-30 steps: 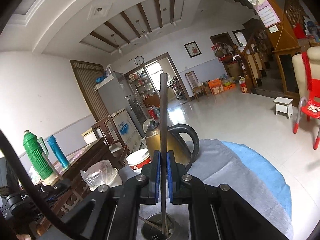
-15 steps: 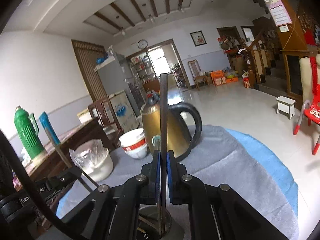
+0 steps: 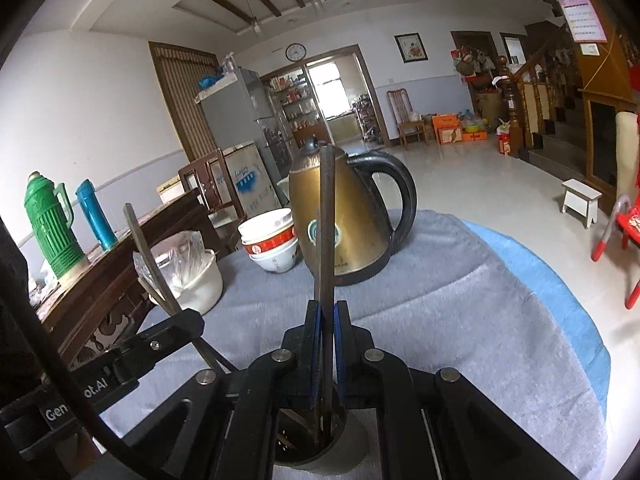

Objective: Organize utensils
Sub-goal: 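Open both tools to release the chopsticks into the cup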

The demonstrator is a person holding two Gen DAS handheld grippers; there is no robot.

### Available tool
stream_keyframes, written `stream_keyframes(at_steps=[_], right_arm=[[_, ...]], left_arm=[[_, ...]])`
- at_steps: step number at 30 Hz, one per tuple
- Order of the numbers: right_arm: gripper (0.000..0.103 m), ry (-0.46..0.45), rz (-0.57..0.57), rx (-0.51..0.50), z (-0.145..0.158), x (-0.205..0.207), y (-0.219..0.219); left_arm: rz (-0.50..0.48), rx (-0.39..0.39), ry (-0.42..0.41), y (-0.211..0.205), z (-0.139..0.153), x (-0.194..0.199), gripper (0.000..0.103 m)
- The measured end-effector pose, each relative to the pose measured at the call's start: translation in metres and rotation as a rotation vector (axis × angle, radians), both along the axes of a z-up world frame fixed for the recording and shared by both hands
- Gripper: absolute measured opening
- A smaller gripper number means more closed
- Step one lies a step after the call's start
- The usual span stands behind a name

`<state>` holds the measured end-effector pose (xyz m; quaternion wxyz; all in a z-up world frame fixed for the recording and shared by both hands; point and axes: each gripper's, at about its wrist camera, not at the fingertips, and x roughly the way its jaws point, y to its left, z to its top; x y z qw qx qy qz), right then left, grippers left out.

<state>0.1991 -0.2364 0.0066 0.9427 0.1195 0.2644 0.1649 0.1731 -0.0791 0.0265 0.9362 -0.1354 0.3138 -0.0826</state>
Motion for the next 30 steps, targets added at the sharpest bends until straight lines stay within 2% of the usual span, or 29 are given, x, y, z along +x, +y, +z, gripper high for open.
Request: stream_keyframes(at_steps=[10,13,17,20,23,24,25,26,30], right_arm=[[0.009,0.058,0.019,-0.018,-0.008,0.005,0.001],[0.009,0.084,0.006,-0.02,-0.009,0.007,-0.001],[0.01,0.103,-0.007,-0.024,-0.006,0.006,-0.003],[0.016,0.094,-0.024,-0.031,-0.001,0.002,-0.006],[0.031,0.069,-0.057,-0.01,0.01,-0.007,-0.016],[0.04,0.06,-0.064,-0.002,0.014,-0.011,-0.02],[0.057,0.051,-0.071,0.005,0.017,-0.016,-0.024],[0.063,0.025,-0.08,0.025,0.022,-0.025,-0.029],[0.064,-0.003,-0.08,0.053,0.027,-0.056,-0.039]], left_arm=[[-0.001,0.021,0.051,0.0,-0.003,0.005,0.006],[0.014,0.009,0.076,0.003,0.002,0.005,0.017],[0.03,-0.015,0.046,0.01,0.015,-0.007,0.044],[0.049,-0.035,0.001,0.023,0.031,-0.021,0.051],[0.076,-0.055,-0.036,0.04,0.044,-0.038,0.062],[0.091,-0.06,-0.049,0.048,0.047,-0.048,0.064],[0.107,-0.062,-0.064,0.057,0.05,-0.058,0.065],[0.116,-0.062,-0.07,0.064,0.05,-0.064,0.067],[0.174,-0.048,-0.051,0.094,0.037,-0.097,0.071]])
